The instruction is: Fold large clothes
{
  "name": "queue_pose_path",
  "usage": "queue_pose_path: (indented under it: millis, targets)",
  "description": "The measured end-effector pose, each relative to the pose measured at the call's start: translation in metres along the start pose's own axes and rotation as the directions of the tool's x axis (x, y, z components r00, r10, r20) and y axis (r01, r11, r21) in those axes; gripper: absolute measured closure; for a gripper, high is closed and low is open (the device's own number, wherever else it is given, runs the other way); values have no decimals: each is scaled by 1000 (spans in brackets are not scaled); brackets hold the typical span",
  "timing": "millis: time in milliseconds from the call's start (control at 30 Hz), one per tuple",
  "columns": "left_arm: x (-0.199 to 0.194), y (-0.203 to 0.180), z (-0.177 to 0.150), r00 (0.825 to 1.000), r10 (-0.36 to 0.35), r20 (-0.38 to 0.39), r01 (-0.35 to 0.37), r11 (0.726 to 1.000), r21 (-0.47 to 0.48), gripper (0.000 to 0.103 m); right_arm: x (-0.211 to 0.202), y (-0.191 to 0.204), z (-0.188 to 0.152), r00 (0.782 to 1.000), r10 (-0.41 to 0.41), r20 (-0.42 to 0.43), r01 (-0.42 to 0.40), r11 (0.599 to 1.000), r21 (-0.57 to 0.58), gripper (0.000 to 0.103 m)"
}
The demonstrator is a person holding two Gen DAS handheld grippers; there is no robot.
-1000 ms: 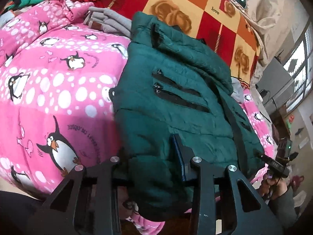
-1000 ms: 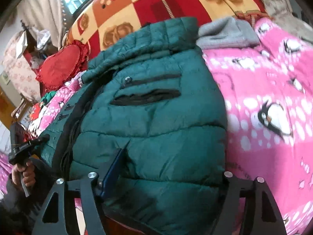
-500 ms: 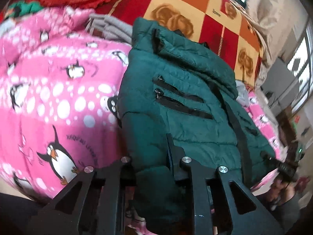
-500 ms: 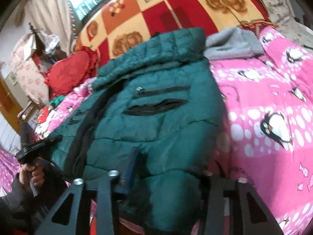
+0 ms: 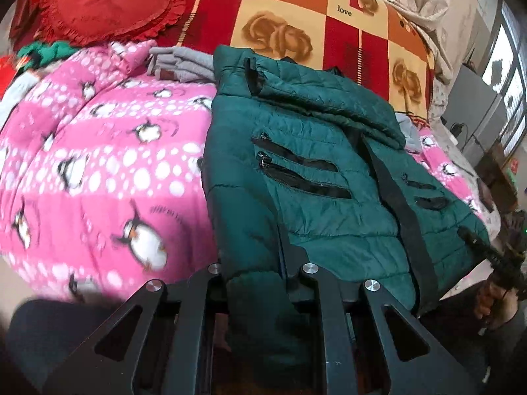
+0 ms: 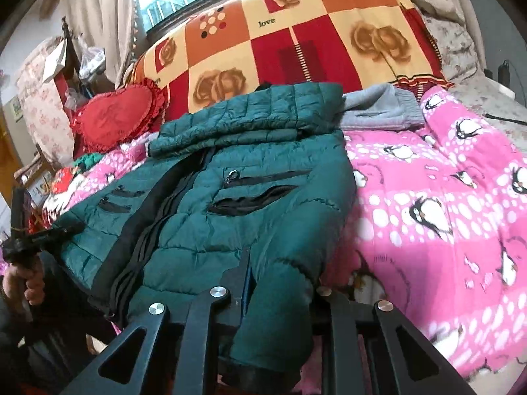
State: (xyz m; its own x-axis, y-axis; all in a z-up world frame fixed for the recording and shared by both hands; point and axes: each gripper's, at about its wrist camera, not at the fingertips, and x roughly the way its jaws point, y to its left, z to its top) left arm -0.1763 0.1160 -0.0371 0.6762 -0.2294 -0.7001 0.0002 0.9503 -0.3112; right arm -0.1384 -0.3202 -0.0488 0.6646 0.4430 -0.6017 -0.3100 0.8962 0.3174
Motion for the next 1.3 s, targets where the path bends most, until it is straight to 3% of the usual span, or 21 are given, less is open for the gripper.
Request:
queue_pose_path:
  millis: [500, 733, 900, 1067, 1167, 1300]
  targets:
    - [-69, 10, -39, 996, -36, 77, 39, 999, -35, 90, -67, 26, -26, 998, 43, 53, -41, 999, -26, 85]
    - [-105, -4, -41, 982, -128, 141, 125, 992, 29, 90, -94, 20, -24, 995, 51, 87, -51, 999, 4, 85]
    - [-112, -12, -34, 972, -138, 189, 133, 990, 41, 90, -99, 10, -16, 992, 60, 112, -64, 998, 29, 85]
    - [-103, 3, -21, 969, -114, 218, 132, 989, -69, 90, -94, 11, 3, 981, 76, 180, -83, 996, 35, 86]
    - [-106, 5, -5, 957, -92, 276, 128, 985, -115, 90, -91, 12, 21, 970, 72, 234, -82, 996, 36, 86]
    - [-109, -4, 19, 936, -61, 348, 103, 989, -106, 90, -86, 13, 47, 953, 41, 299, -52, 998, 26, 86]
